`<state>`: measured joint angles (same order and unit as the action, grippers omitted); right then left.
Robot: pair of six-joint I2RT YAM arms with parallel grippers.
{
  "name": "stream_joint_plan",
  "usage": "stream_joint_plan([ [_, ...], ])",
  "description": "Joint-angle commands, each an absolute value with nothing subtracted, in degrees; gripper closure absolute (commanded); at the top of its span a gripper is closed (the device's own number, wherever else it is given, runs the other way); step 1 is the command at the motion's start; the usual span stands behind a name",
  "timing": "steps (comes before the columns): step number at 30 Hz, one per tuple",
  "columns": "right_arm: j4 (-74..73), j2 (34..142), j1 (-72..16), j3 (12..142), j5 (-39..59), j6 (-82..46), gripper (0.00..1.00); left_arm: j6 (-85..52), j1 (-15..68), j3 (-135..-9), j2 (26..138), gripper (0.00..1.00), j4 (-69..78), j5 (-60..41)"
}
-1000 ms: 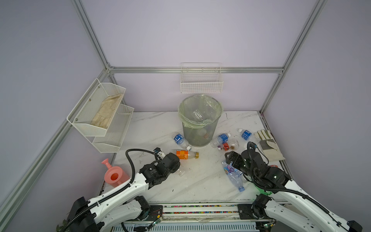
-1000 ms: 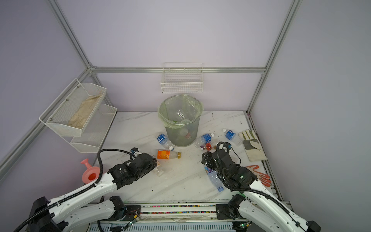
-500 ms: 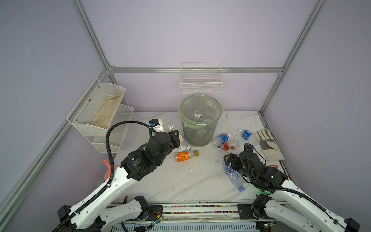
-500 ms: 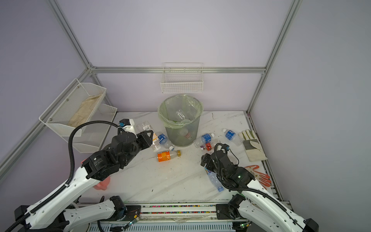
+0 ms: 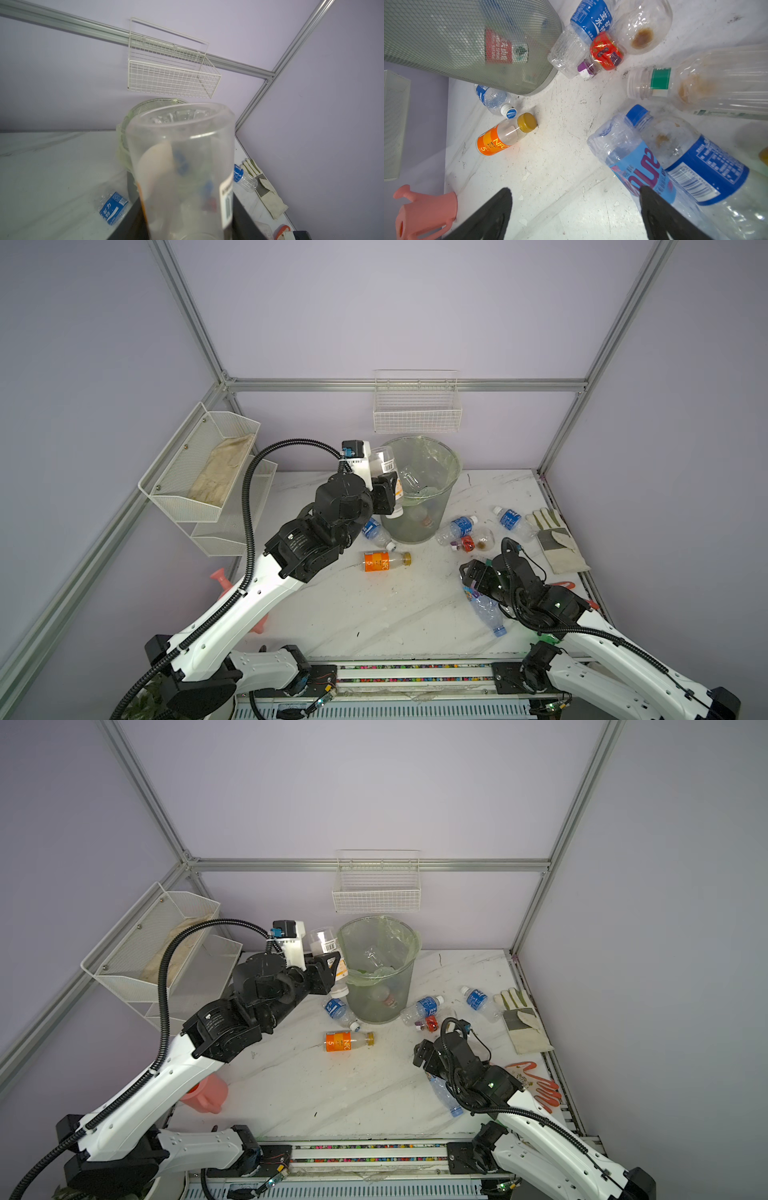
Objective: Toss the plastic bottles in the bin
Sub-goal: 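Lift the clear bottle with the left gripper and carry it over the wastebasket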
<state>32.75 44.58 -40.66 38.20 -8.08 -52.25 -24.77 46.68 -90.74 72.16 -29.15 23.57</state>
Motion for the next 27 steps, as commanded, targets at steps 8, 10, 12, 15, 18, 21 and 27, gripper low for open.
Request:
stream_joint_plan([
  [8, 31.21, 44.30, -40.78, 36.18, -7.85, -52.49, 0.03, -10.80, 47.20, -94.30, 74.71, 0.83, -14.65, 18.43],
  [10, 30.79, 44.30, -40.79, 35.88, -7.62, -52.38, 0.03, -9.06, 47.29, -92.55, 74.79, 0.84, -11.11, 18.24],
  [12, 30.24, 44.29, -40.78, 35.61, -7.35, -52.30, 0.03, -7.87, 47.28, -92.58, 75.51, 0.85, -9.88, 17.86],
  [15, 29.88, 44.30, -40.78, 35.35, -7.14, -52.14, 0.03, -6.95, 47.30, -93.85, 77.18, 0.86, -10.07, 17.75],
  [18, 29.88, 44.21, -40.74, 35.24, -7.12, -51.89, 0.03, -6.44, 47.30, -94.35, 78.34, 0.87, -9.56, 17.75],
  [21, 29.97, 44.21, -40.76, 35.16, -7.12, -51.64, 0.03, -5.99, 47.22, -94.96, 79.37, 0.87, -9.17, 17.90],
  [27, 29.45, 44.38, -40.82, 35.12, -7.12, -51.25, 0.03, -4.79, 47.12, -97.39, 83.00, 0.87, -9.58, 18.45],
])
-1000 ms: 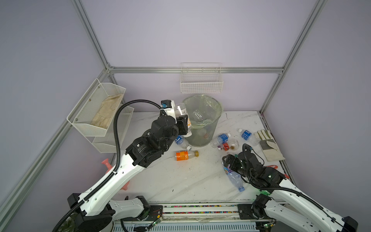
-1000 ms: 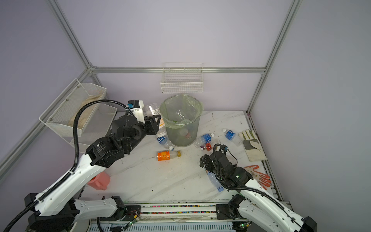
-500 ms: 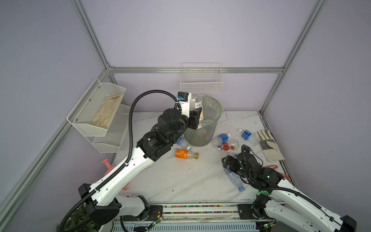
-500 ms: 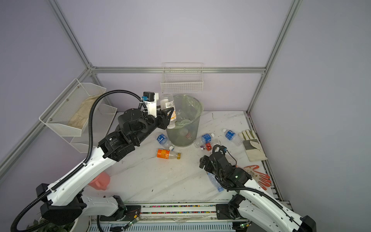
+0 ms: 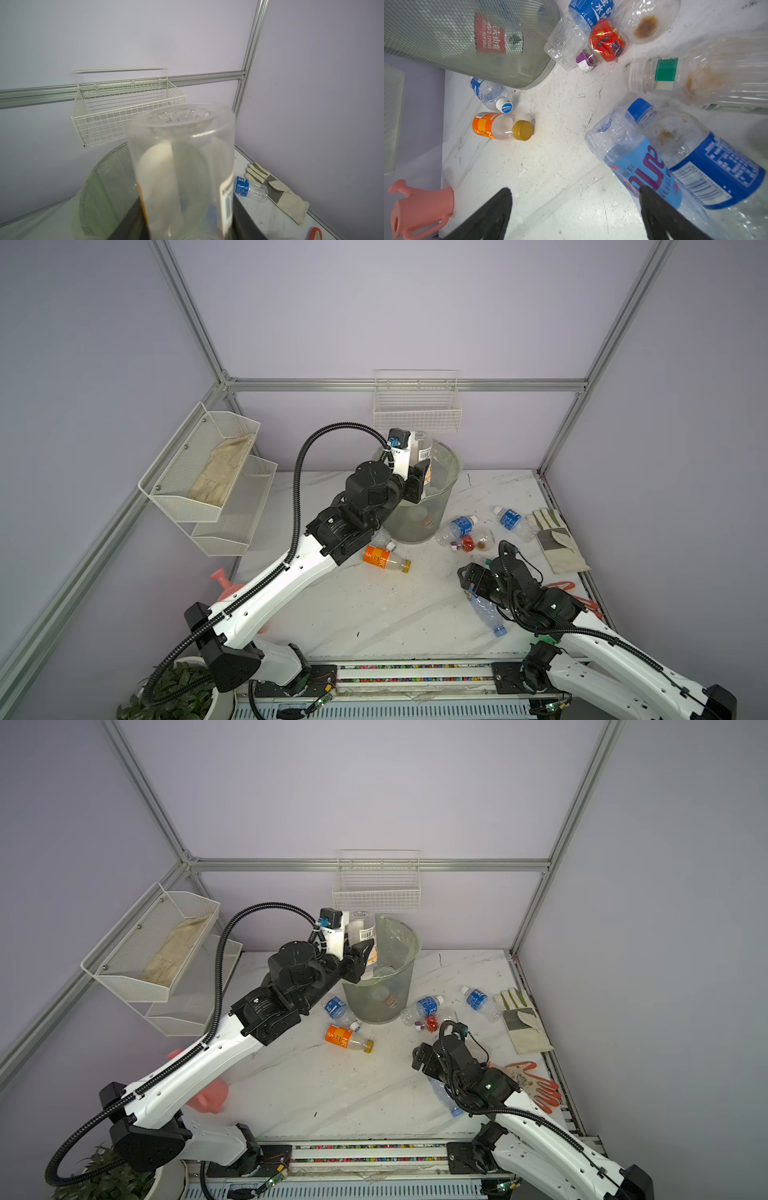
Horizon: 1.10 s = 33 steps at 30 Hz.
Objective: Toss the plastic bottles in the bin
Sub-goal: 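Lift the clear bottle with the left gripper and carry it over the wastebasket, then open the left gripper to drop the clear bottle into the wastebasket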
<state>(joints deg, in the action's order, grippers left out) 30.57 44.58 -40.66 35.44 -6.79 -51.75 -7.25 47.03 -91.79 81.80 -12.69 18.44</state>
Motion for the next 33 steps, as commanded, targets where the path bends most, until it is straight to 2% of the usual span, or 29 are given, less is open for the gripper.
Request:
stream_joint_plan([
  [1, 29.31, 44.47, -40.80, 35.08, -7.12, -51.16, 0.03, -4.52, 47.08, -97.80, 83.49, 0.87, -9.68, 18.49],
  [18, 29.18, 44.74, -40.80, 35.99, -6.96, -51.07, 0.03, -4.68, 42.25, -111.36, 96.06, 0.87, -14.18, 15.69],
  [23, 29.40, 44.82, -40.83, 36.34, -6.87, -51.06, 0.03, -6.60, 39.81, -118.82, 102.40, 0.87, -21.22, 15.66],
  [24, 29.61, 44.73, -40.78, 36.51, -6.92, -51.02, 0.03, -7.47, 39.15, -122.37, 104.50, 0.78, -25.43, 15.22],
  [25, 29.85, 44.61, -40.77, 36.56, -6.91, -50.98, 0.03, -7.65, 38.92, -126.20, 106.30, 0.38, -29.67, 14.22],
  [26, 30.04, 44.41, -40.78, 36.65, -6.89, -50.90, 0.03, -7.61, 38.86, -129.18, 107.42, 0.02, -32.73, 14.00],
  [28, 30.59, 43.83, -40.78, 36.59, -7.15, -50.86, 0.02, -7.89, 39.08, -132.18, 107.08, 0.00, -35.17, 14.08],
  [33, 30.54, 43.22, -40.83, 35.86, -7.51, -51.73, 0.03, -6.92, 40.68, -126.75, 99.64, 0.00, -28.55, 14.30],
])
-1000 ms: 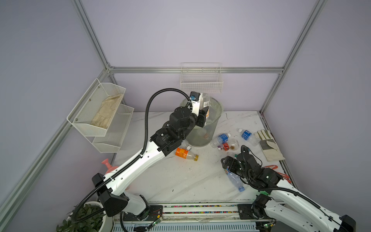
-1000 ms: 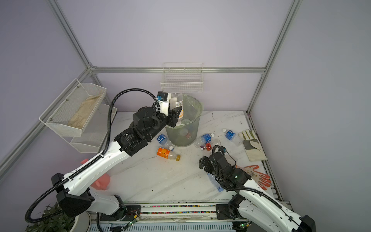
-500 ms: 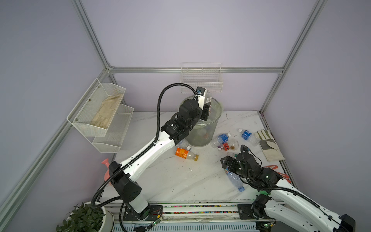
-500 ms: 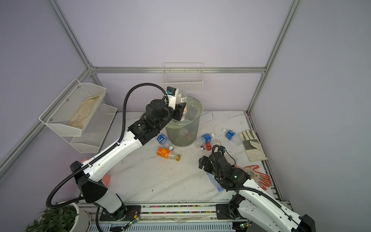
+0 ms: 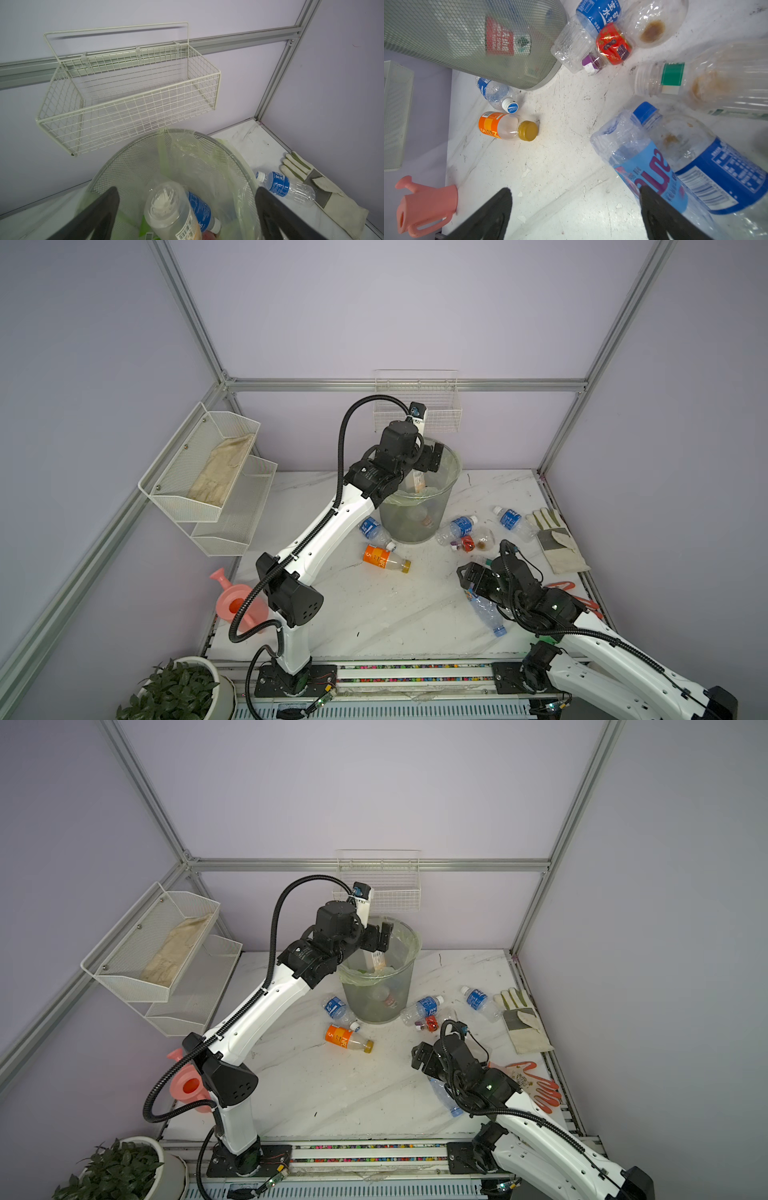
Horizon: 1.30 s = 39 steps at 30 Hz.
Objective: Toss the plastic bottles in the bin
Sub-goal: 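Open the left gripper to drop the clear bottle into the wastebasket, then withdraw the left arm while the right gripper lowers toward the crumpled blue-label bottle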
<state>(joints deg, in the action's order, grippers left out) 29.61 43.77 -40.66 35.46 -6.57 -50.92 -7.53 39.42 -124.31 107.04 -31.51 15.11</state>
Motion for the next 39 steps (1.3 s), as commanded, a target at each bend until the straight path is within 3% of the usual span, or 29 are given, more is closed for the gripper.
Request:
stream_joint_plan([
  [1, 30.79, 43.39, -40.78, 35.95, -7.85, -52.08, 0.03, -6.65, 41.05, -126.00, 98.66, 0.00, -28.07, 14.77],
  [23, 37.12, 44.20, -40.78, 40.60, -13.14, -54.40, 0.03, -11.93, 43.51, -93.36, 69.47, 0.00, -22.68, 19.42],
  [39, 37.88, 50.11, -40.78, 42.67, -14.24, -51.20, 0.03, -19.70, 43.52, -77.20, 55.18, 0.00, -25.26, 20.02],
])
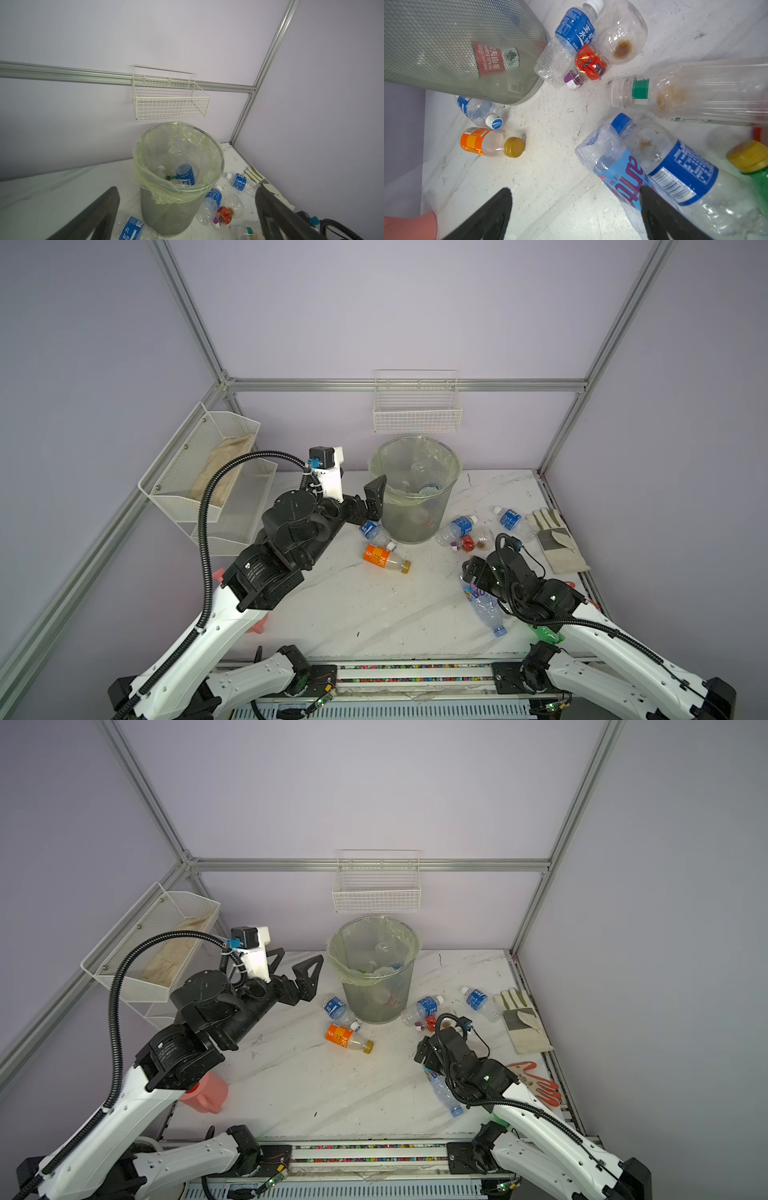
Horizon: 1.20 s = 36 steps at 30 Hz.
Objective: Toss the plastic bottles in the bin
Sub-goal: 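Withdraw the left arm while the right gripper lowers toward the crumpled blue-label bottle, then close the right gripper on the neck of the crumpled blue-label bottle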
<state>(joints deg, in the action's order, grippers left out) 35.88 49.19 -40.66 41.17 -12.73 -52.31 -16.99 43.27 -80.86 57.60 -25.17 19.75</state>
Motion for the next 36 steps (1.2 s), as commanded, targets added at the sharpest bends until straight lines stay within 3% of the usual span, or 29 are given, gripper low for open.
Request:
stream_joint_plan([
  [1, 37.87, 50.45, -40.78, 42.70, -14.24, -50.96, 0.03, -20.41, 43.57, -76.19, 54.38, 0.00, -25.72, 19.99],
  [17, 34.61, 60.74, -40.96, 39.12, -14.08, -49.32, 0.03, -26.72, 43.59, -63.21, 43.08, 0.00, -30.07, 21.29],
  [25, 30.61, 61.85, -43.86, 37.25, -10.63, -49.13, 0.20, -28.51, 43.59, -60.70, 41.42, 0.00, -30.76, 21.26],
  [36, 26.97, 69.13, -49.67, 36.79, -11.38, -50.15, 0.28, -29.07, 43.59, -59.40, 39.98, 0.00, -31.98, 22.06],
])
